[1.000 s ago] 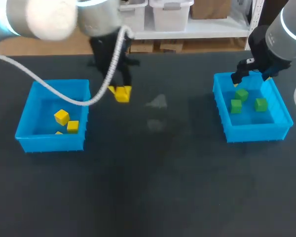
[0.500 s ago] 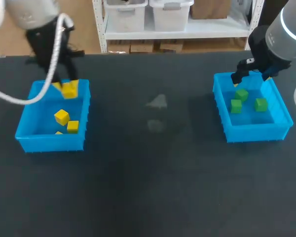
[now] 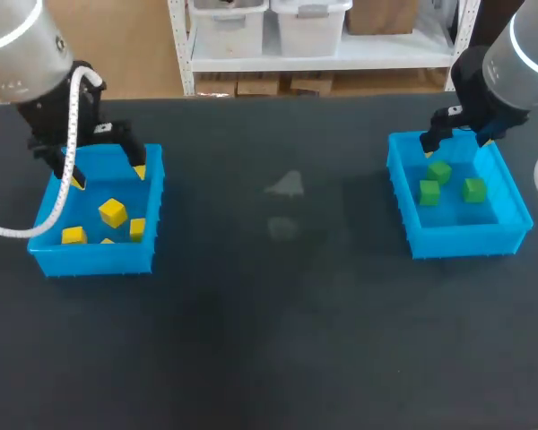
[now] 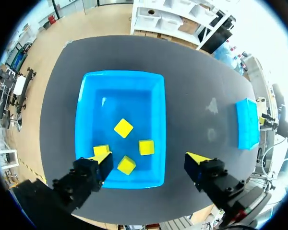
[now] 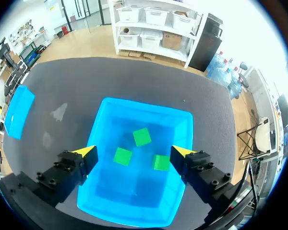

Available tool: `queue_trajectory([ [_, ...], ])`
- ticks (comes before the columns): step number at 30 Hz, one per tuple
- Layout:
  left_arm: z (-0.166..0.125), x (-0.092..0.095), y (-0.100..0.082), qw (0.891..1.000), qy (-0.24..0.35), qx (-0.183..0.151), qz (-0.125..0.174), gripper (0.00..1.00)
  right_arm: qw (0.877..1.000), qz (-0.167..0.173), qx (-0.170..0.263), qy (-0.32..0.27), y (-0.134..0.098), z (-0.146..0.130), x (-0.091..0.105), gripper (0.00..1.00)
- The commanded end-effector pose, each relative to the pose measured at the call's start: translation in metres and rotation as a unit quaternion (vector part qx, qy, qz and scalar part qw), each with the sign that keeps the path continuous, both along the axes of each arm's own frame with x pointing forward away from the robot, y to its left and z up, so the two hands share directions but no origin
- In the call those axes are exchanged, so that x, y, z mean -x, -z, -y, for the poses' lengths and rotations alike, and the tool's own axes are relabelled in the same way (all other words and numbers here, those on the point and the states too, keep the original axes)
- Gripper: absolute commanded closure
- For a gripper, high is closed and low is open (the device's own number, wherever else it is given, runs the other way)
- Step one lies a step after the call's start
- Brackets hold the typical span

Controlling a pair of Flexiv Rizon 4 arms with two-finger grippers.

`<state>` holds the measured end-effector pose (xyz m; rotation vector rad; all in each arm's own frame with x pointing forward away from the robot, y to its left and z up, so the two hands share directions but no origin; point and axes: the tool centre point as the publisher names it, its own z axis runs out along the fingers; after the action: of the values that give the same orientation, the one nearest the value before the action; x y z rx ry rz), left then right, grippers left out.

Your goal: Put the green cubes in the right bin and the yellow cubes in the left bin.

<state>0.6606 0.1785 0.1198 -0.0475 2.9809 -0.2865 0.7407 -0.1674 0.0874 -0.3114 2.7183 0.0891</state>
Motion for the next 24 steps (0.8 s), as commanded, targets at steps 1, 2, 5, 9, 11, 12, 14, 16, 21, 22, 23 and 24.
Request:
queue_trajectory([
  [1, 0.005, 0.0, -0.001, 0.999, -0.001, 0.004, 0.033, 0.0, 1.0, 0.003, 0.001, 0.002, 0.0, 0.0, 0.002, 0.0],
  [2, 0.007, -0.002, -0.002, 0.999, 0.003, 0.006, 0.037, 0.0, 1.0, 0.003, 0.001, 0.002, 0.0, 0.0, 0.002, 0.0],
  [5, 0.016, -0.007, -0.007, 0.999, 0.009, 0.01, 0.046, 0.0, 1.0, 0.003, 0.001, 0.002, 0.0, 0.0, 0.002, 0.0],
  [9, 0.024, -0.012, -0.012, 0.998, 0.009, 0.015, 0.061, 0.0, 1.0, 0.003, 0.001, 0.002, 0.0, 0.0, 0.002, 0.0],
  [11, 0.026, -0.014, -0.013, 0.998, 0.004, 0.022, 0.06, 0.0, 1.0, 0.003, 0.001, 0.002, 0.0, 0.0, 0.002, 0.0],
  [12, 0.026, -0.014, -0.012, 0.998, 0.003, 0.025, 0.059, 0.0, 1.0, 0.003, 0.001, 0.002, 0.0, 0.0, 0.002, 0.0],
  [14, 0.026, -0.014, -0.012, 0.998, 0.003, 0.025, 0.059, 0.0, 1.0, 0.003, 0.001, 0.002, 0.0, 0.0, 0.002, 0.0],
  [16, 0.026, -0.014, -0.012, 0.998, 0.003, 0.025, 0.059, 0.0, 1.0, 0.003, 0.001, 0.002, 0.0, 0.0, 0.002, 0.0],
  [21, 0.026, -0.014, -0.012, 0.998, 0.003, 0.025, 0.059, 0.0, 1.0, 0.003, 0.001, 0.002, 0.0, 0.0, 0.002, 0.0],
  [22, 0.026, -0.014, -0.012, 0.998, 0.003, 0.025, 0.059, 0.0, 1.0, 0.003, 0.001, 0.002, 0.0, 0.0, 0.002, 0.0],
  [23, 0.026, -0.014, -0.012, 0.998, 0.003, 0.025, 0.059, 0.0, 1.0, 0.003, 0.001, 0.002, 0.0, 0.0, 0.002, 0.0],
  [24, 0.026, -0.014, -0.012, 0.998, 0.003, 0.025, 0.059, 0.0, 1.0, 0.003, 0.001, 0.002, 0.0, 0.0, 0.002, 0.0],
])
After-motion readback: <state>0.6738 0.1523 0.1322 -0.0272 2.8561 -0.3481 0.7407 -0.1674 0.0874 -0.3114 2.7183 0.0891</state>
